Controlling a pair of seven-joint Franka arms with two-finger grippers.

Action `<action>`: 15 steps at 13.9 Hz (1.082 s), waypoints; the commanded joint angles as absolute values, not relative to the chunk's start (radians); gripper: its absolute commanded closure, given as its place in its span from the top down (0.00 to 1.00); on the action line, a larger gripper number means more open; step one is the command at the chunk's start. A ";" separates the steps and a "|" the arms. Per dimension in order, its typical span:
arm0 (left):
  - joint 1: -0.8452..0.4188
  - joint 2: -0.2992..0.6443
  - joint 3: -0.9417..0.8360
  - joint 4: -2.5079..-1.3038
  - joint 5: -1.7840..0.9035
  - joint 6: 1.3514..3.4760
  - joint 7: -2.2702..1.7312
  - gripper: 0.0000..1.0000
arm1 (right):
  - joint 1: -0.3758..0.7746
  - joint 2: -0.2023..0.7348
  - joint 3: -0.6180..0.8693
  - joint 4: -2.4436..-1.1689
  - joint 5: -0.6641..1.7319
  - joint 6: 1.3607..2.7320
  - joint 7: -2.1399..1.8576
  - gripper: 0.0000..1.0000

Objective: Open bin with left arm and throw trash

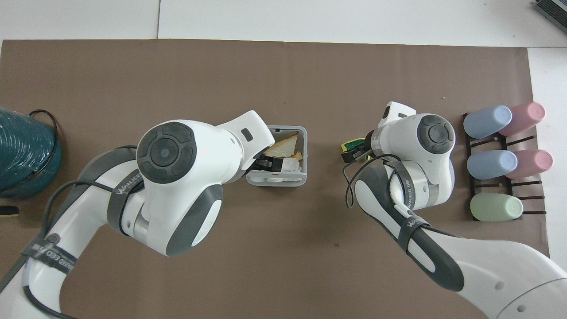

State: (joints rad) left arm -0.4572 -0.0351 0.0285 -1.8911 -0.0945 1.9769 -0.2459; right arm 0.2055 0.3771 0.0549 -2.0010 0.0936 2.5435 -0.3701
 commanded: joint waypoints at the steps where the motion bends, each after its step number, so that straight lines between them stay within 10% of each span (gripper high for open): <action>1: -0.391 -0.107 0.023 -1.950 -0.049 1.930 -0.198 1.00 | 0.189 0.362 0.060 -1.965 0.103 2.464 -0.414 0.00; 10: -0.135 -0.061 0.025 -1.636 0.029 1.702 0.049 1.00 | 0.209 0.285 0.098 -1.673 0.110 2.074 -0.099 0.00; 15: -0.086 -0.028 0.028 -1.539 -0.003 1.618 0.061 1.00 | 0.267 0.302 0.202 -1.640 0.112 2.199 0.254 0.00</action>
